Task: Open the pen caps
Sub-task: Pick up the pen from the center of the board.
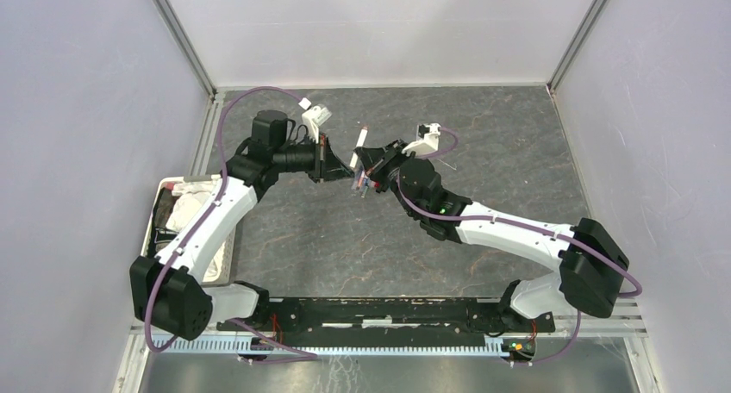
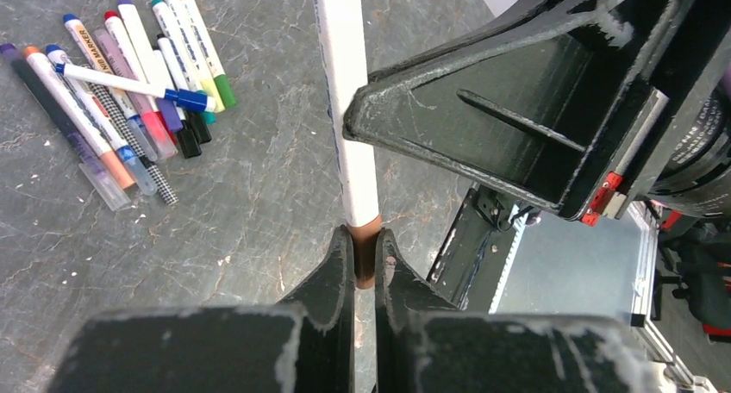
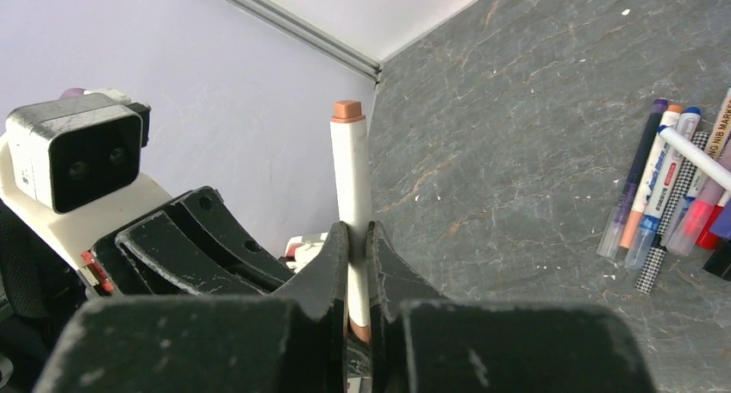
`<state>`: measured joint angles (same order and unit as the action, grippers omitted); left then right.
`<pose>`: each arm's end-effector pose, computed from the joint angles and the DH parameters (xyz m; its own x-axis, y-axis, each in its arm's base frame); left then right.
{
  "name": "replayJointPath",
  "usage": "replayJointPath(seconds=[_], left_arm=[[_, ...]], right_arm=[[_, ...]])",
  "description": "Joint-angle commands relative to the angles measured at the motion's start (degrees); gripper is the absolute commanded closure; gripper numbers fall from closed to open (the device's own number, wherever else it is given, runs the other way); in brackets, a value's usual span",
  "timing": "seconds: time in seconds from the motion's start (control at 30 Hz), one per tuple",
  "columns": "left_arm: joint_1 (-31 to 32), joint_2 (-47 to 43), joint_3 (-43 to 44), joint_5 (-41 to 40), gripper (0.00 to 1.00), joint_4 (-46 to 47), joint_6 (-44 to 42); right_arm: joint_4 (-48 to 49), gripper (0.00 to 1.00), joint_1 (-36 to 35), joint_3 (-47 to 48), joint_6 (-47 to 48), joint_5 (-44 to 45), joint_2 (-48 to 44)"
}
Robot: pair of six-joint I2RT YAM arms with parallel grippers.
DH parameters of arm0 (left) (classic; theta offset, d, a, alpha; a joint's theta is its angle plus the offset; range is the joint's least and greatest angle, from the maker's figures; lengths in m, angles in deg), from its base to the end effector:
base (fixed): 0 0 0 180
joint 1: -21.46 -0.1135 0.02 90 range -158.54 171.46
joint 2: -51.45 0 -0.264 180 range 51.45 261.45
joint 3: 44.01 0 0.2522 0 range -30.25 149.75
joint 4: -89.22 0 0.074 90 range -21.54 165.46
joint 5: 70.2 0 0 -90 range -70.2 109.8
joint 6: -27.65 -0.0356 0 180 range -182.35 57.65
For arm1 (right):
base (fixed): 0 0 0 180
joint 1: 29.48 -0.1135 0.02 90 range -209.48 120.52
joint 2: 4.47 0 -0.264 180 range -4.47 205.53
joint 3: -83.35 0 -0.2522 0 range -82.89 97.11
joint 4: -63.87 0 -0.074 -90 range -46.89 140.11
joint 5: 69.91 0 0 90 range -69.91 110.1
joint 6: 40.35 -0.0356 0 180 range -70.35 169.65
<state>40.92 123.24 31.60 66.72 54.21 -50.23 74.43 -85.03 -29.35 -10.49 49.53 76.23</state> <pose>0.2490 -0.1155 0.3302 -0.6489 0.0772 -0.7570 0.6960 0.4624 -0.5494 0.1997 0.2602 0.3104 -0.3959 0.7580 -0.5184 -0.1950 0.4823 0.8541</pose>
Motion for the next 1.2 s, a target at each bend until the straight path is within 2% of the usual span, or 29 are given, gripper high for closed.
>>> replayJointPath(seconds=[0.0,0.07,0.17,0.33,0.47,0.57,0.67,0.9,1.17], left_arm=[[0.8,0.9,2.2,1.3,0.98,-3.7,-6.1],[0.9,1.4,3.5,-0.1,0.98,-7.7,-12.4],[0.9,1.9,6.1,-4.1,0.98,-14.2,-23.8],[1.3,1.1,7.4,-11.8,0.98,-23.4,-42.0],[1.9,-1.1,6.7,-15.4,0.98,-28.6,-52.7],[2.9,-2.5,6.6,-15.7,0.98,-32.2,-58.5],[4.3,-4.4,6.2,-15.5,0.98,-34.2,-62.6],[7.3,-6.6,5.0,-17.1,0.98,-34.2,-66.2],[11.7,-6.3,3.6,-24.2,0.98,-34.1,-69.3]], right_arm=[[0.5,0.82,-0.4,0.4,1.6,-0.8,-1.4],[-1.8,0.61,0.3,1.2,5.1,-2.6,-2.2],[-6.3,0.41,2.4,3.3,11.1,-7.2,-4.0],[-14.6,0.29,11.0,5.9,18.9,-25.7,-7.1],[-21.5,0.2,16.9,9.3,25.7,-43.8,-6.7],[-26.1,0.19,18.9,14.3,29.7,-58.9,-2.0],[-30.8,0.19,18.9,18.3,33.1,-68.6,2.6],[-29.3,0.2,17.0,18.1,32.0,-72.6,6.6],[-32.1,0.25,13.0,21.1,34.5,-75.0,10.6]])
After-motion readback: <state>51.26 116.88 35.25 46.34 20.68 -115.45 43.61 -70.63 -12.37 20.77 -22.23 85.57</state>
